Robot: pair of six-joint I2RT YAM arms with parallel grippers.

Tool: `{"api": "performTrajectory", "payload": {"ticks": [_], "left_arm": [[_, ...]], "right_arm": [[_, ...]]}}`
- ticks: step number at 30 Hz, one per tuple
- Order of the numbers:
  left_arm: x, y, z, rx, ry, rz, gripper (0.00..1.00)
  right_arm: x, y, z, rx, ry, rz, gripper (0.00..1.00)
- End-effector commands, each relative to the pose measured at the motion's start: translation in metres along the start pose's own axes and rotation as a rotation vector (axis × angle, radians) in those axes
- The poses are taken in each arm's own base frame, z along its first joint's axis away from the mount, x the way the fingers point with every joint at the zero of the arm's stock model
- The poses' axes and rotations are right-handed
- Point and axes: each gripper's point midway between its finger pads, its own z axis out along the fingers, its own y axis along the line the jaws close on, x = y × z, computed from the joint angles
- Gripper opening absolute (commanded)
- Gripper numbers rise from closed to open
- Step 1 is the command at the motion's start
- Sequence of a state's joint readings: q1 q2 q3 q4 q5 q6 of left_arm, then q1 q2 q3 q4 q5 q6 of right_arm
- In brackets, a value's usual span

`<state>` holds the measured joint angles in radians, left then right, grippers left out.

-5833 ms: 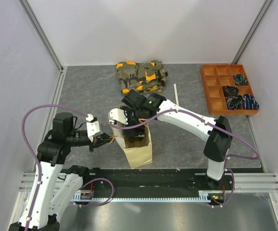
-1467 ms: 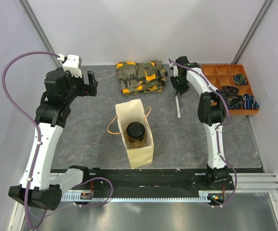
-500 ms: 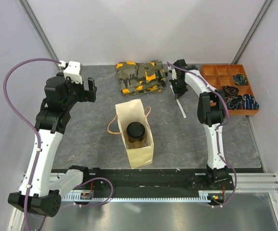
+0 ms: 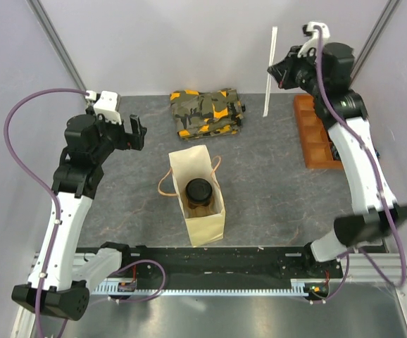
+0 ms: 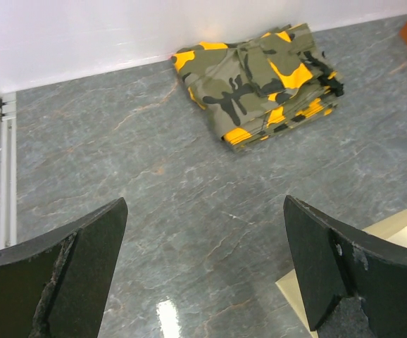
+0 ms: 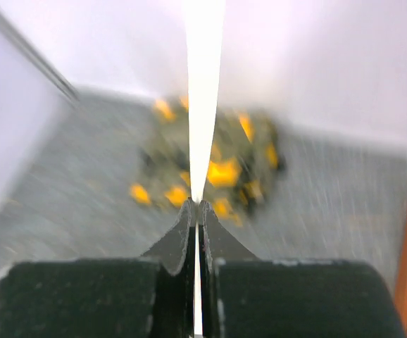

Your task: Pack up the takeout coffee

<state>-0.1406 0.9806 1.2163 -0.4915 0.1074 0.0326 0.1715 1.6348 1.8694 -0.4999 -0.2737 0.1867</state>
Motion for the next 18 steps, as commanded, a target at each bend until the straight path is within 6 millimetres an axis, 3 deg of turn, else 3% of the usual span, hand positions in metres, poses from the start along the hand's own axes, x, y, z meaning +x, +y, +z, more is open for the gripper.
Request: {"api": "performTrajectory", "payload": {"ticks": [1, 5, 8, 14, 18], "left_arm": [[-0.019, -0.009, -0.005, 0.038, -0.086, -0.059, 1.0], [-0.021, -0.012, -0.01, 0.049, -0.096, -0.076, 1.0], [-0.021, -0.013, -0.013, 0.053, -0.105, -0.091, 1.0], [-0.022, -0.015, -0.029, 0.051, -0.14, -0.088, 1.0], [-0.021, -0.018, -0.041, 0.061, -0.156, -0.097, 1.0]], "right_arm": [[-0.073, 0.094, -0.069, -0.262, -0.296, -0.029, 0.0], [-0.092, 0.164, -0.116, -0.441, -0.415, -0.108, 0.0], [-0.08, 0.222, -0.14, -0.602, -0.408, -0.129, 0.0], [-0.016, 0.277, -0.15, -0.717, -0.298, -0.146, 0.0], [0.004, 0.295, -0.146, -0.731, -0.251, -0.133, 0.0]]}}
